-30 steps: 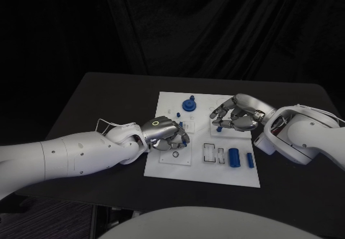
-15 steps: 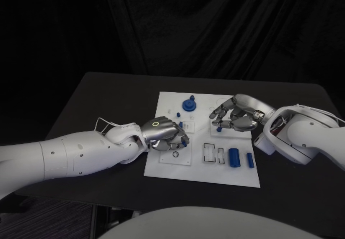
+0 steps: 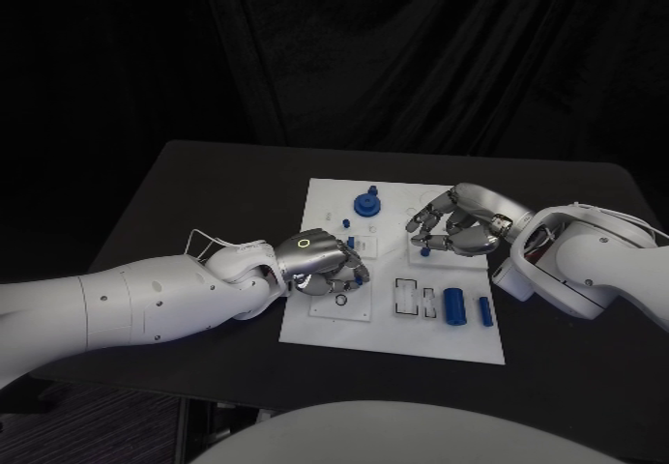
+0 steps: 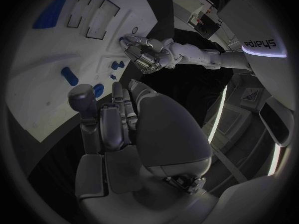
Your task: Assemble the parts on the task board
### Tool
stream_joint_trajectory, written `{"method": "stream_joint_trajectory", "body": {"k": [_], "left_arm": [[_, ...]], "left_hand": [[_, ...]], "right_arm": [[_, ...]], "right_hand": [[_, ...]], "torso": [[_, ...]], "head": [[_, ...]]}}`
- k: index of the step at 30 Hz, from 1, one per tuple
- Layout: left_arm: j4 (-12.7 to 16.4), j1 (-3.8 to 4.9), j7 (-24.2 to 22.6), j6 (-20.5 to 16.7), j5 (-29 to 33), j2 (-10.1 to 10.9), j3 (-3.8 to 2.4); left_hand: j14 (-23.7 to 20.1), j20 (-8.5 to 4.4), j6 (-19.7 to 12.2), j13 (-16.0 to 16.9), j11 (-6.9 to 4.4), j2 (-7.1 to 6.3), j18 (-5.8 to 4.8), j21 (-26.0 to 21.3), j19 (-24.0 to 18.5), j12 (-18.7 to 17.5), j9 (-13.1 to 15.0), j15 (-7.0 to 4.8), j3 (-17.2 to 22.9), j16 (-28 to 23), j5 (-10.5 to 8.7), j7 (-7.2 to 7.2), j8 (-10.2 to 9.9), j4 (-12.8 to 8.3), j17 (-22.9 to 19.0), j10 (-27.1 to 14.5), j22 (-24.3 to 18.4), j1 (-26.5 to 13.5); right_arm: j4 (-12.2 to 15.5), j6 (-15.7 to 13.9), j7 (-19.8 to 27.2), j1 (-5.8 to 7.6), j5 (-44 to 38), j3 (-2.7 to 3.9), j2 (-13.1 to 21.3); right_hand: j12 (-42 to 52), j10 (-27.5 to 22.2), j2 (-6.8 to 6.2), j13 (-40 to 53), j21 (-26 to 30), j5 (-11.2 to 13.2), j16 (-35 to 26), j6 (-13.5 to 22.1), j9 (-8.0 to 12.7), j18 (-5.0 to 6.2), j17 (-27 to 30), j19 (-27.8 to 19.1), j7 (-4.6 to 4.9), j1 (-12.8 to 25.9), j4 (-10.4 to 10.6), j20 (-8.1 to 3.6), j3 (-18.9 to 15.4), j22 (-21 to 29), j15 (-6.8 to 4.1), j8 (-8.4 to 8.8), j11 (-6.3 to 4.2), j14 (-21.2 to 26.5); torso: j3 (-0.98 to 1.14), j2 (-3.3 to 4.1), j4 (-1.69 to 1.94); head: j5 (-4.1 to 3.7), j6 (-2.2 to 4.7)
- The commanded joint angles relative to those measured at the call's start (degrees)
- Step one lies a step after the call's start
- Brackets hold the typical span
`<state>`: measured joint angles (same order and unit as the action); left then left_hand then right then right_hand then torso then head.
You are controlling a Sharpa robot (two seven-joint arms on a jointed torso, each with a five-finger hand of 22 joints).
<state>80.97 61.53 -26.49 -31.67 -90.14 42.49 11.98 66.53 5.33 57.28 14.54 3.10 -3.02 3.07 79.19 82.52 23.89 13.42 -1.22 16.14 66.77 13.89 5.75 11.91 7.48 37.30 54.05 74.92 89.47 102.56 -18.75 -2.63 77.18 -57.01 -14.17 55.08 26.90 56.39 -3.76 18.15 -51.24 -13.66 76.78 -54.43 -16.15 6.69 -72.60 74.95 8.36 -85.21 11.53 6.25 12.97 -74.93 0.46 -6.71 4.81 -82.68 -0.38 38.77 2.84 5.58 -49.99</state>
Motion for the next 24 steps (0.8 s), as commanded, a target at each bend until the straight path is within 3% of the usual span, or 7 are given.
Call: {"method": "stream_joint_trajectory", "body": {"k": [1, 6, 10, 11, 16, 24], "left_arm": [[0.1, -0.28, 0.5, 2.1, -0.6, -0.1, 0.10], [0.1, -0.34, 1.3, 2.6, -0.6, 0.0, 0.10], [0.1, -0.37, 1.8, 2.7, -0.6, 0.1, 0.10], [0.1, -0.37, 2.0, 2.7, -0.6, 0.2, 0.10], [0.3, -0.40, 3.1, 2.2, -0.6, 0.5, 0.10], [1.2, -0.43, 3.5, -2.5, -0.6, 1.6, 0.10]], "left_hand": [[-0.8, -0.14, -1.0, -0.2, 0.02, -0.32, -0.18, -0.3, -0.5, -0.7, -0.3, -0.01, 0.1, -0.3, -0.81, 0.00, -0.8, 0.6, -0.4, -1.3, 11.2, -0.8], [-2.3, -0.02, -4.3, -1.2, 0.22, -0.85, 0.13, -1.8, -1.5, -3.0, -1.1, 0.16, 0.4, -1.4, -1.89, -0.30, -3.1, 1.2, -2.6, -5.5, 10.8, -1.2], [-2.7, 0.07, -6.2, -1.6, 0.45, -1.26, 0.23, -2.4, -1.8, -3.8, -1.7, 0.30, 0.6, -1.6, -2.44, -1.54, -4.5, 1.5, -3.1, -7.0, 10.6, -1.4], [-3.1, 0.23, -7.3, -2.0, 0.82, -1.57, 0.36, -3.1, -2.2, -4.5, -2.0, 0.54, 0.6, -1.8, -2.88, -2.50, -5.4, 1.8, -3.6, -8.5, 10.4, -1.6], [-4.1, 0.70, -9.0, -2.2, 1.56, -1.92, 0.71, -4.8, -3.2, -5.0, -2.5, 1.13, 0.3, -2.1, -3.76, -3.67, -6.8, 1.9, -4.6, -12.1, 10.0, -1.7], [-4.6, 1.31, -11.9, -1.7, 2.16, -1.61, 0.91, -5.9, -3.6, -3.8, -3.1, 1.60, -1.5, -1.3, -4.27, -5.84, -8.2, 1.6, -4.6, -19.6, 9.8, -1.7]], "right_arm": [[0.0, 0.6, -1.0, 0.01, -0.3, 0.03, 0.0], [0.0, 0.7, -1.1, 0.01, -0.3, 0.03, 0.0], [0.0, 0.8, -1.2, 0.01, -0.3, 0.03, 0.1], [0.0, 0.8, -1.2, 0.01, -0.3, 0.03, 0.1], [-0.1, 1.1, -1.4, 0.01, -0.3, 0.03, 0.1], [-0.1, 1.3, -1.5, 0.00, -0.3, 0.03, 0.3]], "right_hand": [[-0.1, 0.3, -0.27, -0.1, -0.3, -0.1, 0.3, -0.4, 0.1, 0.23, 0.1, 0.4, 0.07, -0.3, 0.1, 0.16, 0.2, -6.0, -0.14, -0.22, -0.29, -0.4], [-0.2, 0.3, -0.31, -0.1, -0.3, -0.2, 0.3, -0.4, 0.1, 0.22, 0.0, 0.5, 0.07, -0.4, 0.1, 0.15, 0.2, -6.0, -0.15, -0.25, -0.29, -0.4], [-0.2, 0.3, -0.31, -0.1, -0.3, -0.2, 0.3, -0.4, 0.1, 0.22, 0.0, 0.5, 0.07, -0.4, 0.1, 0.15, 0.2, -6.0, -0.15, -0.25, -0.29, -0.4], [-0.2, 0.3, -0.31, -0.1, -0.3, -0.2, 0.3, -0.4, 0.1, 0.22, 0.0, 0.5, 0.07, -0.4, 0.1, 0.15, 0.2, -6.0, -0.15, -0.25, -0.29, -0.4], [-0.2, 0.2, -0.48, -0.1, -0.3, -0.2, 0.2, -0.3, 0.2, 0.23, 0.1, 0.5, 0.13, -0.3, 0.2, 0.14, 0.2, -6.0, -0.13, -0.20, -0.25, -0.4], [-0.2, 0.3, -0.60, -0.2, -0.2, -0.2, 0.2, 0.1, 0.4, 0.24, 0.2, 0.4, 0.23, -0.3, 0.3, 0.14, 0.1, -5.9, -0.11, -0.01, -0.20, -0.4]], "torso": [[0.02, -0.04, -0.01], [0.05, -0.01, 0.03], [0.01, 0.04, 0.05], [0.01, 0.04, 0.05], [-0.03, 0.07, 0.01], [-0.04, 0.06, 0.04]], "head": [[-0.05, -0.01], [-0.17, -0.01], [-0.22, -0.01], [-0.20, -0.01], [-0.15, -0.01], [-0.10, -0.01]]}}
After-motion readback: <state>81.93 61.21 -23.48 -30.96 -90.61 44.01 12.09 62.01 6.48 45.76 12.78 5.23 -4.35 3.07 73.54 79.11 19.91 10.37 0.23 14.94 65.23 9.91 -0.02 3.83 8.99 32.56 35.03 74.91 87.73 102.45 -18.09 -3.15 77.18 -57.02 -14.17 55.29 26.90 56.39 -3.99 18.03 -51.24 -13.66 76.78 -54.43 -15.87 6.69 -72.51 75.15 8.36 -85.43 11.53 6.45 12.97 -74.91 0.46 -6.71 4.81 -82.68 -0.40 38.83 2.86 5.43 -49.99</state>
